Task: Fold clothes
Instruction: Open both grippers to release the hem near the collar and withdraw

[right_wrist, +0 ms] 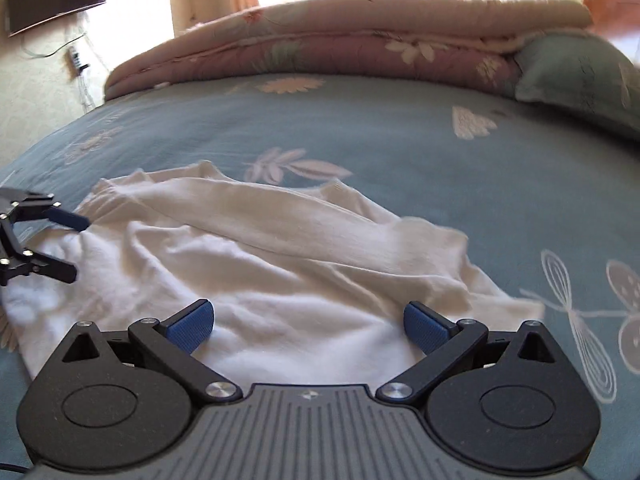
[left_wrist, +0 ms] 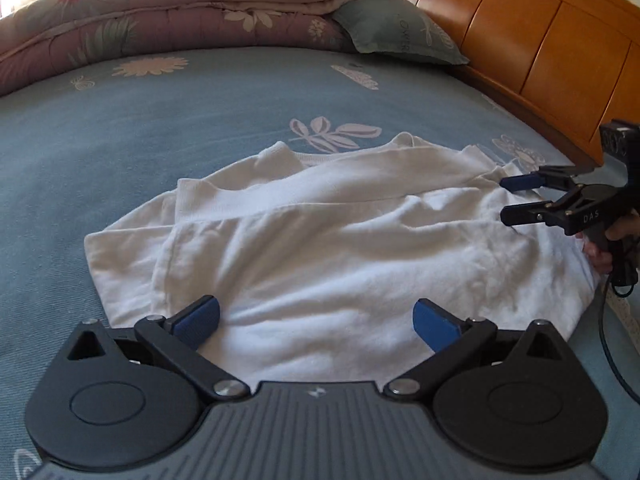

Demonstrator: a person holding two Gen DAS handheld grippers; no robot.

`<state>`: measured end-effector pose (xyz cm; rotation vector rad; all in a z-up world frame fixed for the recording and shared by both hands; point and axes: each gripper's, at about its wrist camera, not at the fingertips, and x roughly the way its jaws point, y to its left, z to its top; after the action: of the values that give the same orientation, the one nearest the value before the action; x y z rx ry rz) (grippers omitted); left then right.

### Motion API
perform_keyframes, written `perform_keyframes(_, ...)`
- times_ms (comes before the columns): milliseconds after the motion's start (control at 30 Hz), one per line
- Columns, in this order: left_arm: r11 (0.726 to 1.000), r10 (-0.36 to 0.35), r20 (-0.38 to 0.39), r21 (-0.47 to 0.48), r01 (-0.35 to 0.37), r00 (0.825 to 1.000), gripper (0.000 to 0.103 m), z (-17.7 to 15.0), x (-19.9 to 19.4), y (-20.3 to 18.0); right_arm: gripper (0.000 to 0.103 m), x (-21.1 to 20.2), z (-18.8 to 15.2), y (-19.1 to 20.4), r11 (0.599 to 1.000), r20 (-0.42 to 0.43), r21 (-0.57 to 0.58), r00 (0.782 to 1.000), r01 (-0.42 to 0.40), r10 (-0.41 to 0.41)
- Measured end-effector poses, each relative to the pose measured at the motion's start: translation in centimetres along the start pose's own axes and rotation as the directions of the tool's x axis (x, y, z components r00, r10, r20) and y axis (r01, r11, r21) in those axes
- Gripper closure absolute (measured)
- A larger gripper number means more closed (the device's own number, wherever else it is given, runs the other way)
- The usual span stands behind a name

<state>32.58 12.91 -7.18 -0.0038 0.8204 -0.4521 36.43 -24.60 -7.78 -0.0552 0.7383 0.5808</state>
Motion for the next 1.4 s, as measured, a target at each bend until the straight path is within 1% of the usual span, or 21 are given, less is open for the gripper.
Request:
perform_keyframes(67,1.0,0.012,0.001,-0.024,-0.012,1.0,0.001,0.2,-0.9,0.4,0.0,-1.0,-0.2,-0.5,0.999,-0.004,0.029,1.0,-0.015,0.015)
perform_keyframes(100,0.999,-0.01,0.025,-0.047,0.011,1.0,0.001,0.7,-1.3,0.5,0.0,-1.3,-0.2,-0.4,0.999,-0.005,0.037,1.0,-0.009,0.009)
perform_keyframes(167,0.99,-0.088,0.078,-0.101,0.096,0.993,0.001,2.1,-1.5,0.6,0.0,-1.9,-0.2,0.1,0.999,0.009,0.054,1.0,0.001,-0.001)
perform_keyframes(267,0.952,-0.227,0.126,-0.179,0.247,0.966,0.001,4.3,0.4,0.1,0.0,-2.4,0.1,1.2,0.996,0.028,0.081,0.999,0.023,-0.026)
perform_keyframes(333,0.941,-0.248,0.129,-0.202,0.27,0.96,0.001,5.0,2.6,-0.5,0.0,-3.1,-0.2,2.0,0.993,0.058,0.109,0.997,0.039,-0.045)
perform_keyframes(367,0.941,-0.239,0.125,-0.214,0.261,0.963,0.001,5.2,3.8,-0.7,0.0,-3.5,-0.5,2.3,0.992,0.079,0.121,0.996,0.038,-0.048)
perform_keyframes(433,0.954,-0.174,0.101,-0.228,0.193,0.98,0.001,5.6,6.4,-0.8,0.0,-4.2,-1.4,2.8,0.99,0.124,0.141,0.991,0.031,-0.049)
perform_keyframes(467,0.959,-0.156,0.109,-0.221,0.177,0.982,0.001,5.8,7.2,-0.7,0.0,-4.2,-1.9,3.0,0.99,0.136,0.14,0.99,0.02,-0.039)
perform_keyframes(500,0.963,-0.144,0.128,-0.21,0.168,0.981,0.001,6.0,7.6,-0.7,0.0,-3.9,-2.1,3.2,0.992,0.119,0.126,0.992,0.017,-0.032)
perform_keyframes(567,0.973,-0.092,0.121,-0.201,0.115,0.988,0.001,6.9,8.1,-1.1,0.0,-3.0,-2.3,3.5,0.996,0.072,0.083,0.997,0.033,-0.039)
perform_keyframes(633,0.972,-0.075,0.104,-0.213,0.096,0.992,0.001,7.5,7.9,-1.3,0.0,-3.0,-2.4,3.8,0.997,0.073,0.055,0.996,0.045,-0.049)
perform_keyframes(733,0.977,-0.091,0.109,-0.185,0.11,0.99,0.001,7.1,5.8,-2.0,0.0,-3.5,-2.3,3.6,0.997,0.086,0.068,0.996,0.021,-0.027)
perform_keyframes(833,0.985,-0.091,0.104,-0.14,0.105,0.99,0.001,5.3,3.4,-2.6,0.0,-3.9,-2.2,3.0,0.995,0.096,0.104,0.995,0.004,-0.014)
perform_keyframes(933,0.987,-0.026,0.045,-0.158,0.033,0.999,0.001,2.3,2.6,-1.6,0.0,-3.7,-2.8,1.6,0.985,0.078,0.173,0.996,0.017,-0.031)
perform_keyframes(1000,0.986,-0.035,0.073,-0.161,0.047,0.997,0.001,0.8,1.4,-1.1,0.0,-3.9,-3.2,0.5,0.977,0.08,0.213,0.996,0.012,-0.03)
perform_keyframes(1100,0.986,0.043,0.045,-0.16,-0.036,0.998,0.001,0.6,-0.8,-2.3,0.0,-4.9,-3.2,-0.3,0.965,0.083,0.262,0.996,0.005,-0.028)
perform_keyframes(1133,0.989,0.026,0.065,-0.145,-0.016,0.998,0.001,0.3,-1.6,-2.8,0.0,-5.3,-3.2,-0.4,0.962,0.096,0.271,0.995,-0.017,-0.009)
perform_keyframes(1167,0.992,0.012,0.079,-0.13,-0.002,0.997,0.001,-0.1,-2.4,-3.4,0.0,-5.7,-3.1,-0.3,0.962,0.105,0.271,0.994,-0.042,0.014)
perform_keyframes(1233,0.992,0.026,0.054,-0.123,-0.02,0.998,0.001,-1.1,-2.8,-4.3,0.0,-5.9,-3.0,0.4,0.968,0.099,0.239,0.993,-0.079,0.057)
perform_keyframes(1333,0.983,0.046,-0.015,-0.175,-0.048,0.999,0.001,-3.4,-2.7,-4.3,0.0,-5.4,-3.3,1.8,0.982,0.054,0.173,0.996,-0.079,0.071)
perform_keyframes(1400,0.977,0.056,-0.007,-0.204,-0.056,0.998,0.001,-4.6,-3.4,-4.1,0.0,-5.2,-3.8,2.1,0.987,0.036,0.144,0.998,-0.065,0.061)
